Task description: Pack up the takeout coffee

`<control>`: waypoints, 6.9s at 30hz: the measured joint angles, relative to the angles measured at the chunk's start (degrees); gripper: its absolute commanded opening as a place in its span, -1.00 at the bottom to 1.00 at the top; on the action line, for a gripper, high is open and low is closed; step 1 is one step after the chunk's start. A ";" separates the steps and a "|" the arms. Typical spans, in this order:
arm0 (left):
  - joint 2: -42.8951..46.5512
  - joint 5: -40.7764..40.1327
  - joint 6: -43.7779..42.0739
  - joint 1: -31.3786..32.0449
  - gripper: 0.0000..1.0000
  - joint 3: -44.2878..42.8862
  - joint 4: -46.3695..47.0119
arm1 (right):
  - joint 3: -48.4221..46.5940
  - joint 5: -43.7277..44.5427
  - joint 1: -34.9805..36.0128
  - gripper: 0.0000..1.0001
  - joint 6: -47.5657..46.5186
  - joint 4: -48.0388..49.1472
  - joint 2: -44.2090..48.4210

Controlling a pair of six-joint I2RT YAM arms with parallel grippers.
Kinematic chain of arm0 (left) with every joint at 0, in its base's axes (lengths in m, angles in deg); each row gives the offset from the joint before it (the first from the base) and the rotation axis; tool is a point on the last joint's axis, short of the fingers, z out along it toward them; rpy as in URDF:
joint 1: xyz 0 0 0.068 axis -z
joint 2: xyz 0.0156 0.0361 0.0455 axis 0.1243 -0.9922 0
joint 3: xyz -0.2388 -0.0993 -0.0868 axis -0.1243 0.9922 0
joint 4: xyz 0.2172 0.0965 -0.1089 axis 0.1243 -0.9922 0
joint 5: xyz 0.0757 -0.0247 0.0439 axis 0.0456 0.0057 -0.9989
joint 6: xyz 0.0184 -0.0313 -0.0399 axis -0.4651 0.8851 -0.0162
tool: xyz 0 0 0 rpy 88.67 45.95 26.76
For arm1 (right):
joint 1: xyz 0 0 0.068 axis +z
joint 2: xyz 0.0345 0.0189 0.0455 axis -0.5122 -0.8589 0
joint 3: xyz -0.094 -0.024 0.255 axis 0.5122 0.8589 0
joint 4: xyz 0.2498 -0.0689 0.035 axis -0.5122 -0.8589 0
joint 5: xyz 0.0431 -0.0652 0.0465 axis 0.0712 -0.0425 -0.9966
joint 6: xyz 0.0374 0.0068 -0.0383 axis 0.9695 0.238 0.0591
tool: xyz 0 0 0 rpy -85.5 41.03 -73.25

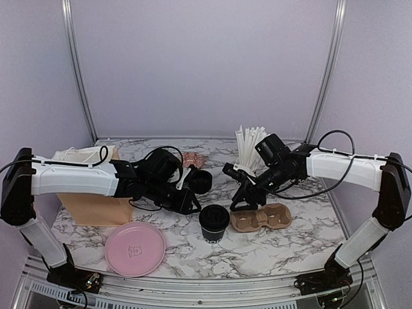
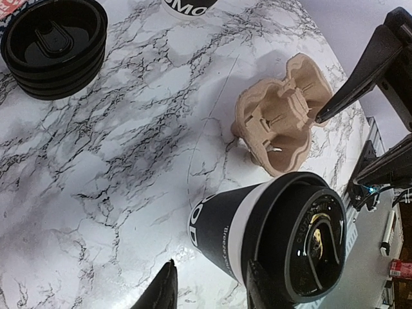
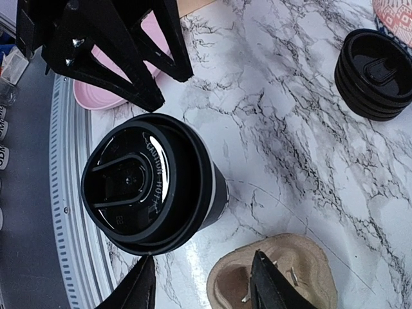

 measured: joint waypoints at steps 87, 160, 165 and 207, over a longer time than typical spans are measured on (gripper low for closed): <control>-1.60 -0.31 2.91 1.05 -0.21 1.22 2.56 | -3.78 -1.57 1.92 0.09 1.05 -4.85 -8.33; -5.70 -5.40 2.38 1.05 0.25 -8.09 -1.46 | -3.93 -8.72 0.68 0.31 -6.95 -7.30 -4.92; -5.09 -7.65 1.40 1.03 0.24 -8.44 -2.54 | -3.93 -8.04 0.63 0.30 -7.41 -7.37 -4.44; -0.46 -9.42 -1.66 3.19 0.19 -3.80 -12.20 | -5.33 -8.72 -0.20 0.33 -8.20 -6.27 -7.91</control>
